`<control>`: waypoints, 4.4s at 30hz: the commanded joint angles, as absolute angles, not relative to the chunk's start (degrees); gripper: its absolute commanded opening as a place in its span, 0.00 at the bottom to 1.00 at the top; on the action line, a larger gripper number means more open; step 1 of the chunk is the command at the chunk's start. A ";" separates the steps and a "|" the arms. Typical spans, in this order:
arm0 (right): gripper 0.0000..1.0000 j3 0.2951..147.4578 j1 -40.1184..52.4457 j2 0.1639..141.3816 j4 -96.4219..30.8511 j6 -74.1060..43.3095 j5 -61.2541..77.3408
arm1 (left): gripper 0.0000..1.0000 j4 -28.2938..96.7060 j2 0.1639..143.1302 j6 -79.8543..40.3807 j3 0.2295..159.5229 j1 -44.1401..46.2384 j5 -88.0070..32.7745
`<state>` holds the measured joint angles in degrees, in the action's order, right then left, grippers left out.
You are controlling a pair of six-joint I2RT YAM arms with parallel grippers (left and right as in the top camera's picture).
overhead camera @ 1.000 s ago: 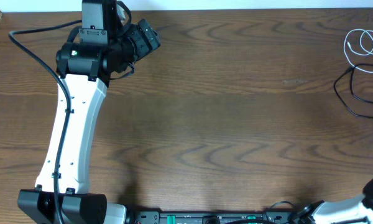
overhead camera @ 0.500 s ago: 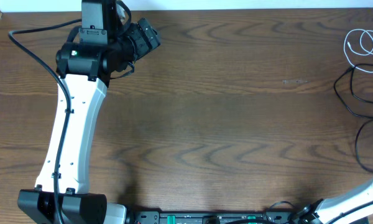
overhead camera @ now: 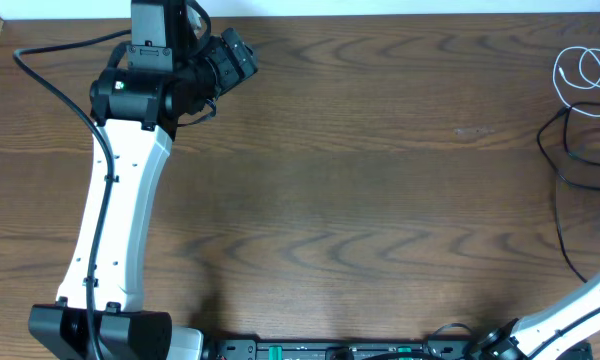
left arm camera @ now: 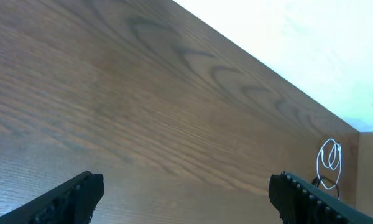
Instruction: Untangle cables
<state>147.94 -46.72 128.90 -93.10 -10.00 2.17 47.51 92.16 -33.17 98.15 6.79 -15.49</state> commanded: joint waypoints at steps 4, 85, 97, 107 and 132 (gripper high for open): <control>0.80 148.35 -43.64 128.90 -93.21 -1.93 17.76 | 0.90 47.33 93.82 -32.60 98.37 6.66 -14.70; 0.99 8.05 -4.80 7.70 -3.51 5.06 11.90 | 1.00 47.94 94.37 -30.02 98.35 6.70 -9.76; 0.99 0.32 -1.37 0.32 -3.64 4.54 7.44 | 1.00 47.94 94.37 -30.02 98.35 6.70 -9.76; 0.99 0.32 -1.41 0.32 -3.64 4.51 7.44 | 1.00 47.94 94.37 -30.02 98.35 6.70 -9.76; 0.99 0.32 -1.41 0.32 -3.64 4.54 7.44 | 1.00 46.54 82.74 -15.73 90.94 6.70 -3.42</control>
